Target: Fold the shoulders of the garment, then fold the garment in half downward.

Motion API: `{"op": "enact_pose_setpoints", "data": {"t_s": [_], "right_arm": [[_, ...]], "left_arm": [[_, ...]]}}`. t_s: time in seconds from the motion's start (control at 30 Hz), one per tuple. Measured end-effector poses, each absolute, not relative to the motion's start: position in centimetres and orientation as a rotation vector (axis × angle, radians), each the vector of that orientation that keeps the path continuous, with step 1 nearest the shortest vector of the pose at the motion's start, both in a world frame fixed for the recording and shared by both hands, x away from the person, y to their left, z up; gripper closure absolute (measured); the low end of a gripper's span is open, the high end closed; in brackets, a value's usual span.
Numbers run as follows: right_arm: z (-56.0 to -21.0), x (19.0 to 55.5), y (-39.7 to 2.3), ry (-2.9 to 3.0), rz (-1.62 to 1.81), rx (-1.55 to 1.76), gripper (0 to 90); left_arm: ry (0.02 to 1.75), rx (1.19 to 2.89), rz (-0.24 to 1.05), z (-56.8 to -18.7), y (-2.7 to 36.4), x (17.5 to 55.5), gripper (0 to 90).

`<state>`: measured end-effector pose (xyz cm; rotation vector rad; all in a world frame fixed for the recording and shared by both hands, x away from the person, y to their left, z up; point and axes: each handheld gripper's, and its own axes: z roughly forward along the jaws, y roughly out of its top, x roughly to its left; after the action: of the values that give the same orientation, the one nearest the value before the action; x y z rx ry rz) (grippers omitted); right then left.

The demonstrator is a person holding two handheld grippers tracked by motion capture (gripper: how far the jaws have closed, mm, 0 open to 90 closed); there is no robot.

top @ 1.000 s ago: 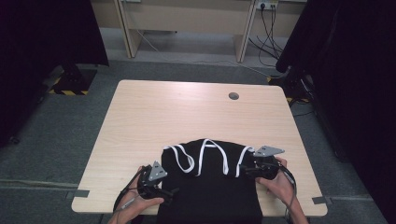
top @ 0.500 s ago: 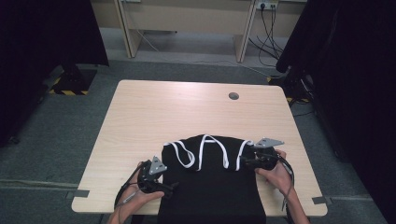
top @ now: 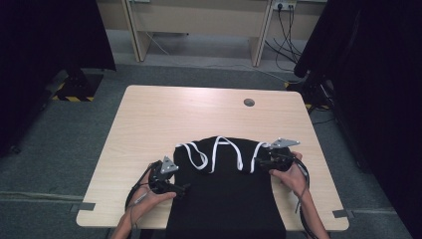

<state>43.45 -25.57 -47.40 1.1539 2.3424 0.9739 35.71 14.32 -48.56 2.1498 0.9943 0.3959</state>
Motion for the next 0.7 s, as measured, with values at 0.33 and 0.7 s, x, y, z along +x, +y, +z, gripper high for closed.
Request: {"op": "enact_pose_setpoints", "data": {"t_s": [0.33,0.7], "right_arm": [[-47.5,44.5,-25.6,2.333,0.987,1.151,34.3],[-46.4,43.8,-25.8,2.333,1.078,1.173,27.1]], "left_arm": [[0.995,2.147,0.401,-48.6,14.3,36.2,0.0],[0.996,2.147,0.401,-48.6,14.3,36.2,0.0]]}}
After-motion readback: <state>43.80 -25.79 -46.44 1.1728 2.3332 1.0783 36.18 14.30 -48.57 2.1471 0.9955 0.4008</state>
